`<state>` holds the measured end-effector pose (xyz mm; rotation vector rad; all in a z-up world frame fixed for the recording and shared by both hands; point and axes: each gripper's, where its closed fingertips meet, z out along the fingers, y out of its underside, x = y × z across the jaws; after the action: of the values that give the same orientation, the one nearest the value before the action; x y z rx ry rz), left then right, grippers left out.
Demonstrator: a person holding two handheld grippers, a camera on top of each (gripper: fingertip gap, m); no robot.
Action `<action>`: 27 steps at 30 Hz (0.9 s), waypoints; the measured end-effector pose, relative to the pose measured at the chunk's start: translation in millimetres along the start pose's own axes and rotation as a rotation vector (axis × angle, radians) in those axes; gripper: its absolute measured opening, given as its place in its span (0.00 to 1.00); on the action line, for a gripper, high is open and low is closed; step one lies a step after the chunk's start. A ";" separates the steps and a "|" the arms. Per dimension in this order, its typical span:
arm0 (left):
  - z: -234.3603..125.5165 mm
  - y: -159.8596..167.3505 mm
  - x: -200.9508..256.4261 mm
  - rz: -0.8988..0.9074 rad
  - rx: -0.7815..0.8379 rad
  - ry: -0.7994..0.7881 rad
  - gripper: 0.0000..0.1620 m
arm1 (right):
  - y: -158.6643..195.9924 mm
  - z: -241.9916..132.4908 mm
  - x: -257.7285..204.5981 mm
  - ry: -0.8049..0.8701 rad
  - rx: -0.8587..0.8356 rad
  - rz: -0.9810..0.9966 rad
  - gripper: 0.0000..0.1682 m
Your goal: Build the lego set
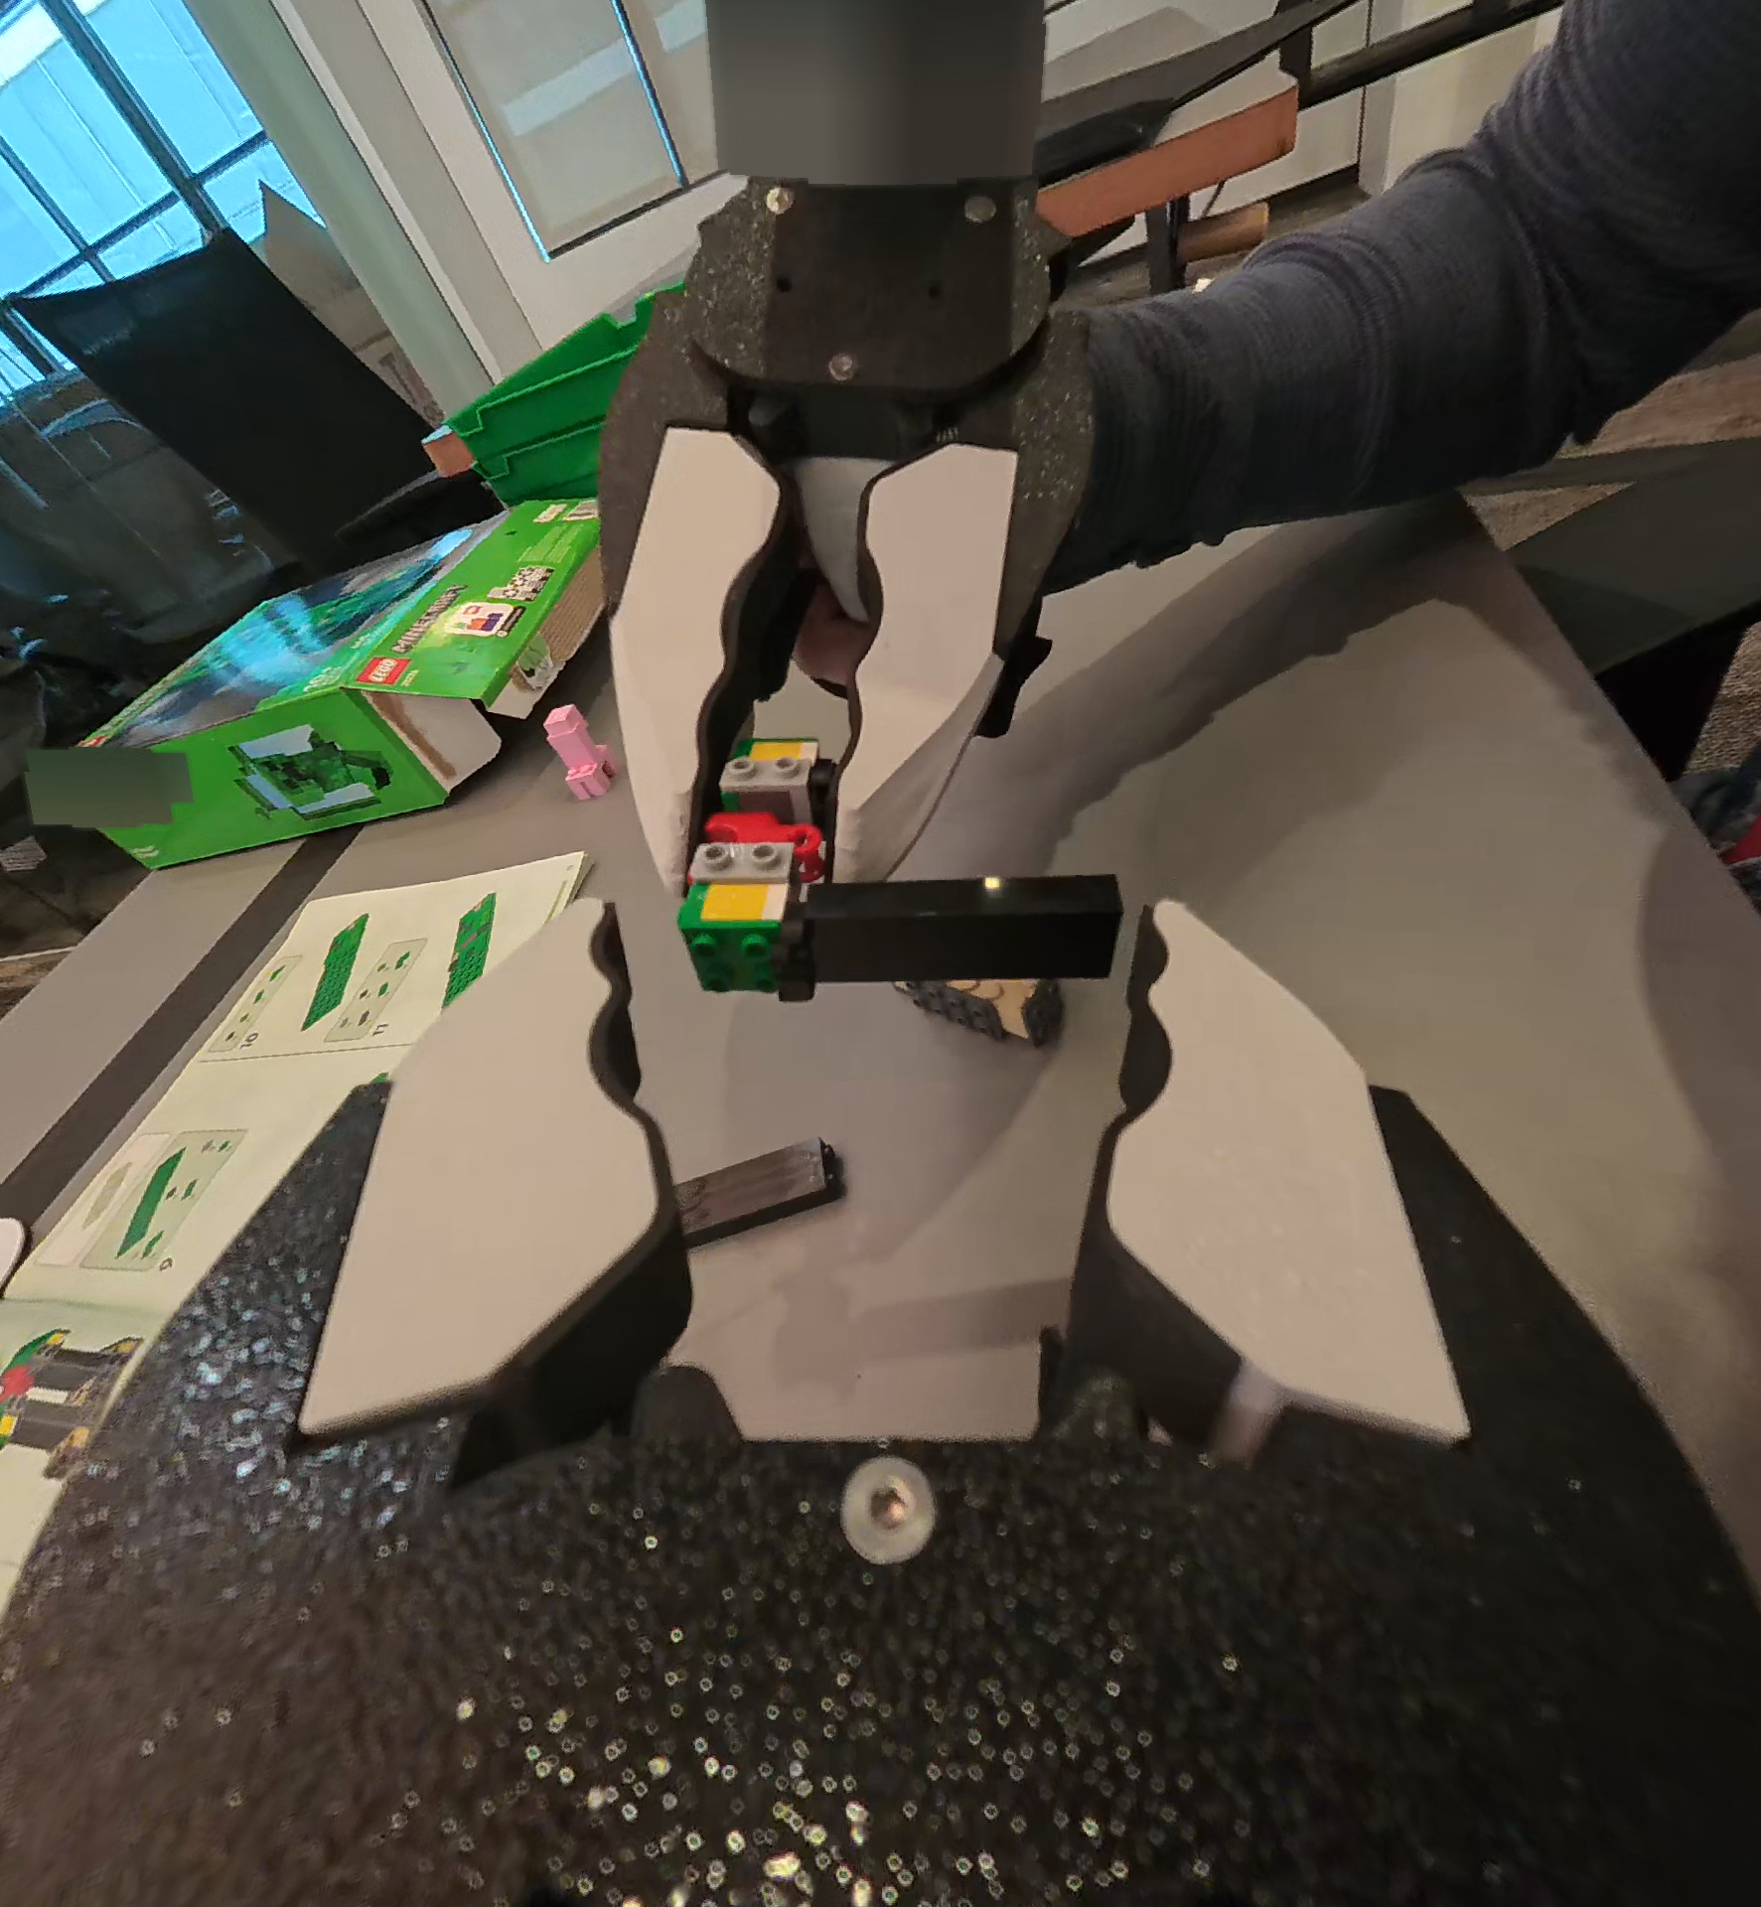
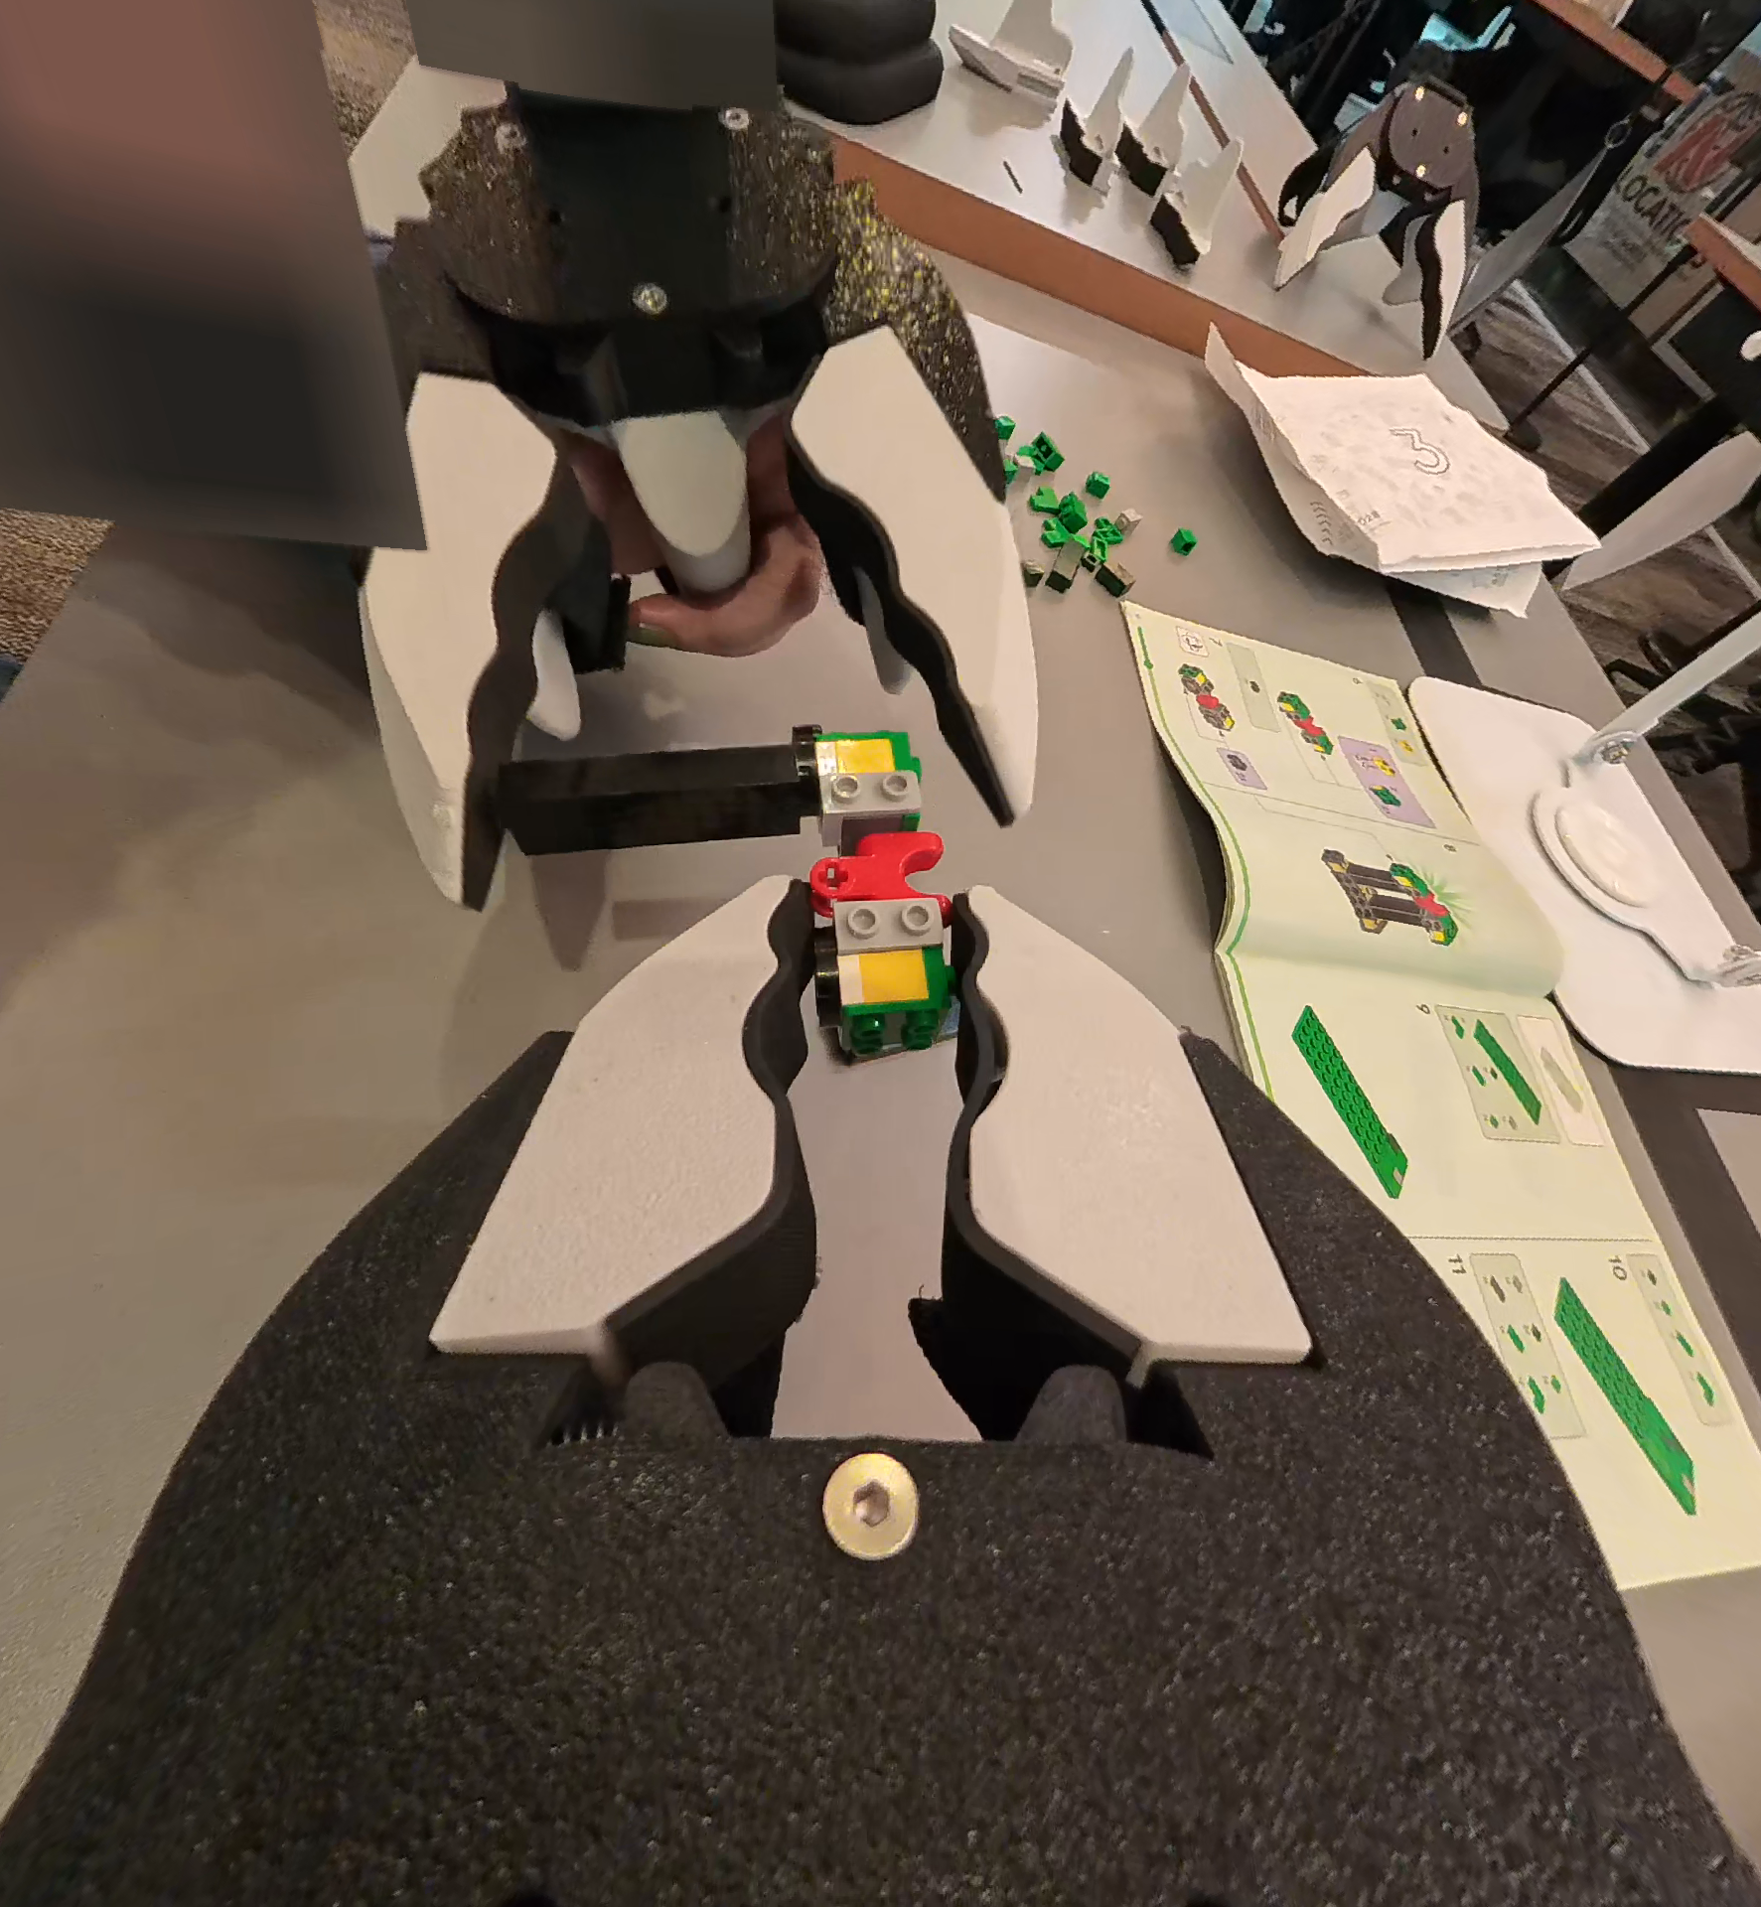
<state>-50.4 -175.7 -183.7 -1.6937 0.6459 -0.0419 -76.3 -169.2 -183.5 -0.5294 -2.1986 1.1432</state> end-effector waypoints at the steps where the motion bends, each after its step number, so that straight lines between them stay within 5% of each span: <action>1: 0.6 0.1 0.8 0.003 0.000 0.003 0.56 | -0.6 0.1 -0.4 -0.003 0.003 0.001 0.15; 4: 0.9 -2.0 4.3 0.011 0.015 0.018 0.50 | -2.3 0.1 -1.1 -0.006 0.009 -0.004 0.15; 27: 3.3 -2.0 6.3 0.067 0.025 -0.017 0.49 | -1.7 -2.6 -2.4 0.027 -0.040 -0.080 0.15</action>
<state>-43.1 -175.3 -184.7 -1.6453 0.6863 0.0116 -73.0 -170.0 -181.7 -0.4658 -2.2032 1.0467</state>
